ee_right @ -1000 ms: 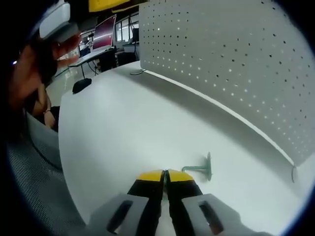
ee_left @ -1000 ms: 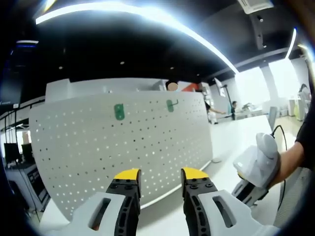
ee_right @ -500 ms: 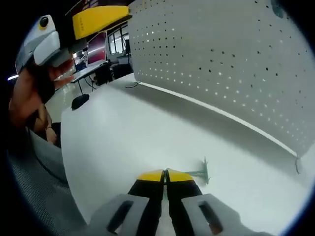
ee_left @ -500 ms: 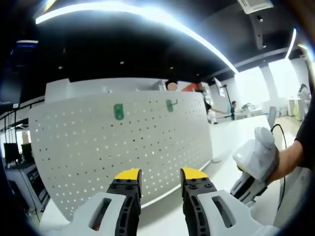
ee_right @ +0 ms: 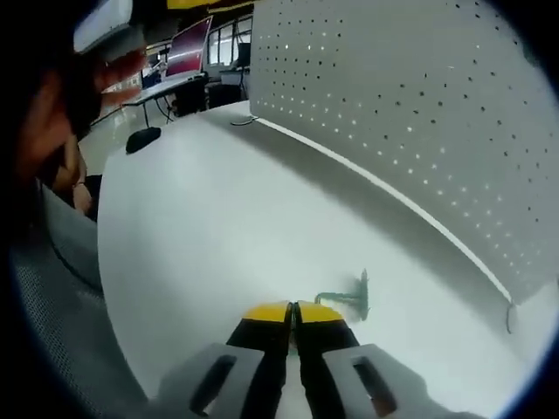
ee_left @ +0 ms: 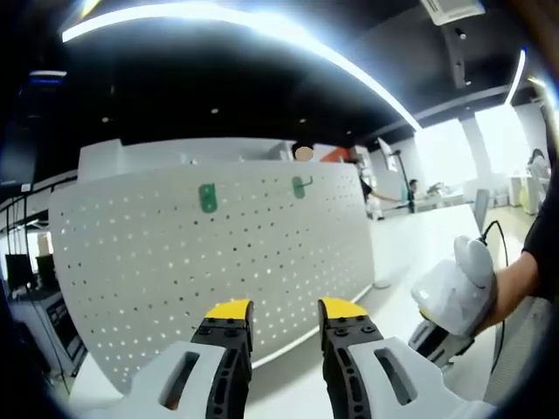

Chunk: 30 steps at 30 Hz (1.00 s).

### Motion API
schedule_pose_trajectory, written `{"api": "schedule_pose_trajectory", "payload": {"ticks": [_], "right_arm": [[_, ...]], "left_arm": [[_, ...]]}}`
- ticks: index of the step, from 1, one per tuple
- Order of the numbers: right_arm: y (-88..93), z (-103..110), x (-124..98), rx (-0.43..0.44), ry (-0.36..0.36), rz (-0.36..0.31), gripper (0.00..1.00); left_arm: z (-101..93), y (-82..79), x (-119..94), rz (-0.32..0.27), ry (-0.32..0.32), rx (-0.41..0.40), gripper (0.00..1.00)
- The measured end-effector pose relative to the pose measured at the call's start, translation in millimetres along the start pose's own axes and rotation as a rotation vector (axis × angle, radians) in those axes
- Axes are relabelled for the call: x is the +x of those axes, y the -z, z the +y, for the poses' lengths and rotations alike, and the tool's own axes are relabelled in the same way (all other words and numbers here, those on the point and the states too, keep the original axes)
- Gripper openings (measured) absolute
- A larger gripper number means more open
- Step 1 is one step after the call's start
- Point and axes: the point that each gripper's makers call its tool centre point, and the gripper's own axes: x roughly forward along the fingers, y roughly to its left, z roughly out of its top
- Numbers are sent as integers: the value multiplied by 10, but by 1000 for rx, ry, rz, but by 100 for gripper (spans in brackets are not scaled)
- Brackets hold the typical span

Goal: Insert the hook assembly into the mounting plate slot until the hook locks in place.

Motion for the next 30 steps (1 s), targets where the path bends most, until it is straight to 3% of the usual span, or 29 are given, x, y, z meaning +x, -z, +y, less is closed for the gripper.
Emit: {"api": "schedule_pose_trajectory", "payload": {"ticks": [13,30], "right_arm": [[77,35,43,-121,13,54,0],[-53,4,-3,-55,7,-17,0]], "left_arm": [[-5,19,2,6,2,-2,30],[-16,33,5,10,7,-4,29]]}}
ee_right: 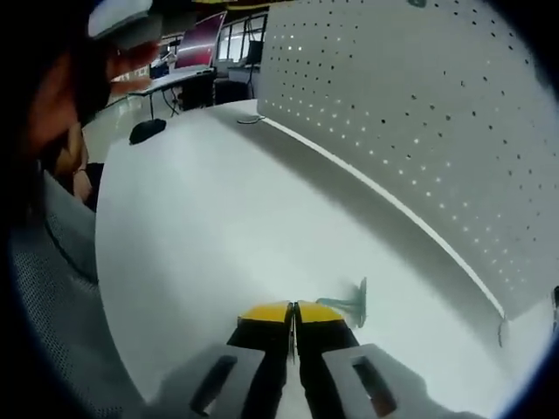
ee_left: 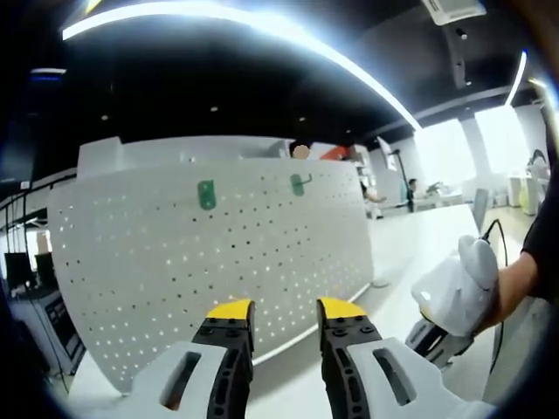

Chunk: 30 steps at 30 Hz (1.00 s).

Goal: Insert the hook assembly into the mounting plate slot until the hook locks in place.

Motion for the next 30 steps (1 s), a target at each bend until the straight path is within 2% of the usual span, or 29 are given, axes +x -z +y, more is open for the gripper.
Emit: {"api": "schedule_pose_trajectory", "payload": {"ticks": [8,15,20,24,30], "right_arm": [[39,76,33,-29,-26,19,0],[48,91,37,-21,-33,26,1],[19,91,25,2,-39,18,5],[20,85,17,-46,-21,30,5],[53,115,33,-59,-36,47,6]], "left_arm": [[1,-4,-2,0,0,-1,29],[-4,2,2,0,3,-4,29],[-7,8,5,3,6,-6,29],[-3,9,7,3,6,-8,29],[2,13,8,4,6,-9,29]]}}
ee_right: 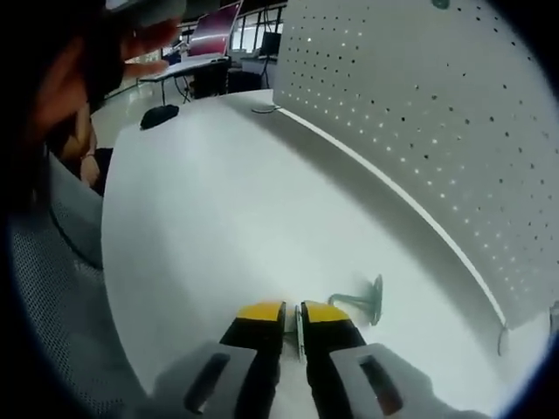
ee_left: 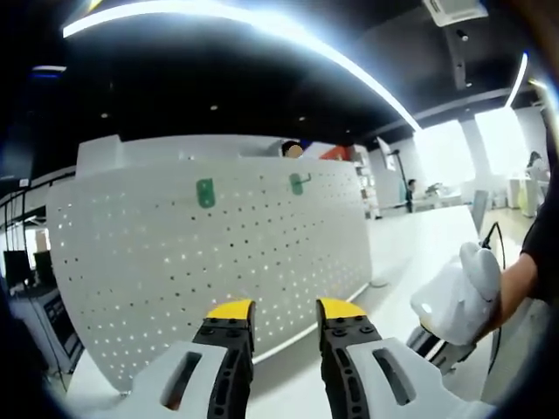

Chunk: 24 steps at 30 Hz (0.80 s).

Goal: Insert the hook assembly into the mounting plate slot until the hook locks in place.

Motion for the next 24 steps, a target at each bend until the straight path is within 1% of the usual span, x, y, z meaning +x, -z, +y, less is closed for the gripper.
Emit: {"api": "schedule_pose_trajectory", "payload": {"ticks": [3,11,24], "right_arm": [[17,-4,-3,-14,5,11,7],[57,-33,-28,-11,15,30,6],[65,-27,-21,-55,18,32,2]], "left_arm": [[-1,-2,-1,0,1,-1,29],[-11,2,-1,1,3,-2,28],[-14,-7,-6,0,5,-5,28]]}}
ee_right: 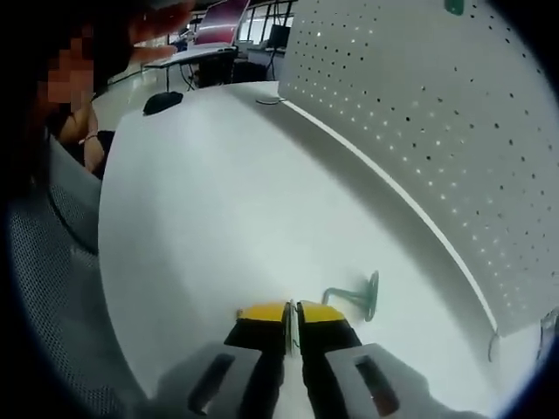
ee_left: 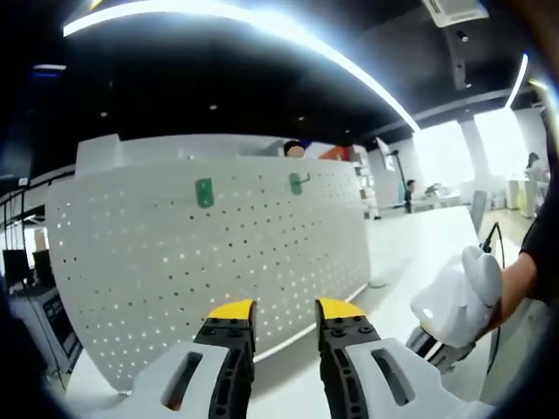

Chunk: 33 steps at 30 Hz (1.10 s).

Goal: Insert the hook assembly into the mounting plate slot until the hook locks in place.

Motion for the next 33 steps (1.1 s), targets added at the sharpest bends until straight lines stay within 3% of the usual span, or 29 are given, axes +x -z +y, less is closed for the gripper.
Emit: {"api": "schedule_pose_trajectory", "payload": {"ticks": [11,15,18,21,27,33], "right_arm": [[-24,-14,-28,11,2,-12,0],[-94,-60,-62,20,21,-44,0],[-178,-126,-100,49,42,-94,0],[-297,-195,-160,156,40,-179,0],[-378,-373,-264,279,66,-274,0],[-560,-511,-421,336,100,-403,0]], "left_arm": [[-23,17,4,5,6,1,27],[-23,21,2,8,5,1,27],[-18,33,4,10,5,0,27],[-22,38,6,12,6,1,27],[-28,53,7,17,8,1,27],[-59,74,16,24,18,1,27]]}}
